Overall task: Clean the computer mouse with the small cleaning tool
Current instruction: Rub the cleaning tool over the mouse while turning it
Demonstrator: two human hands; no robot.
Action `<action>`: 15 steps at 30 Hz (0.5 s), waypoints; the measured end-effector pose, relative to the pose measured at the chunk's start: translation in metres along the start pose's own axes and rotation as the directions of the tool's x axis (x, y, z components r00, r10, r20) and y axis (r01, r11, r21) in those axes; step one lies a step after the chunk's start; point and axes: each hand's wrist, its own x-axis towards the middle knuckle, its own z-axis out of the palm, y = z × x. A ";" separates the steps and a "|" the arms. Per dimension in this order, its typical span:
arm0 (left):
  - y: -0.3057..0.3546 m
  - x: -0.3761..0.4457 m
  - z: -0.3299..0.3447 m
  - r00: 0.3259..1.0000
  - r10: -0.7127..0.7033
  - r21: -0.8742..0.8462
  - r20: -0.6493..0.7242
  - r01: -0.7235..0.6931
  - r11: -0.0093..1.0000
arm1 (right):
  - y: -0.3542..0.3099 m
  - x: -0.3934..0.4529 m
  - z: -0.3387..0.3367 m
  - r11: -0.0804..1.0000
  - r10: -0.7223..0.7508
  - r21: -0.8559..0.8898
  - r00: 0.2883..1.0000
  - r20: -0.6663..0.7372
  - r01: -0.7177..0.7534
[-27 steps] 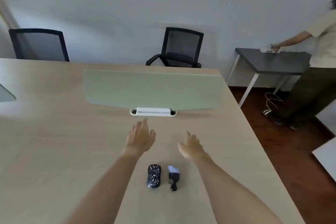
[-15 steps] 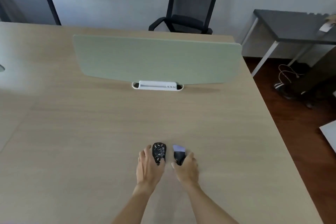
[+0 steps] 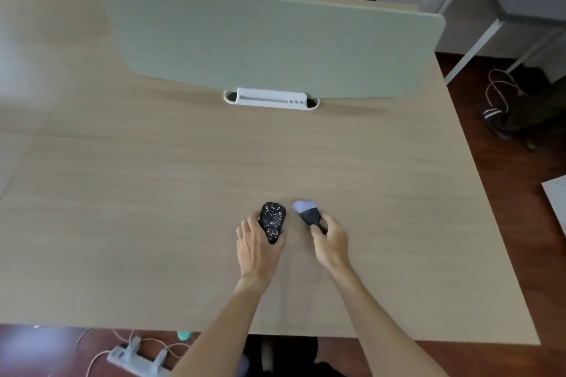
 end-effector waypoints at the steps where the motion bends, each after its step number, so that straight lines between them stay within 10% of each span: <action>1: -0.001 0.000 0.000 1.000 0.009 0.003 0.000 -0.009 1.000 | -0.004 0.002 -0.002 1.000 0.007 0.020 0.999 0.039 -0.008; 15: -0.004 0.001 -0.008 0.996 0.071 0.008 0.046 -0.071 0.997 | -0.052 0.030 -0.019 0.952 0.053 -0.302 0.943 0.328 0.051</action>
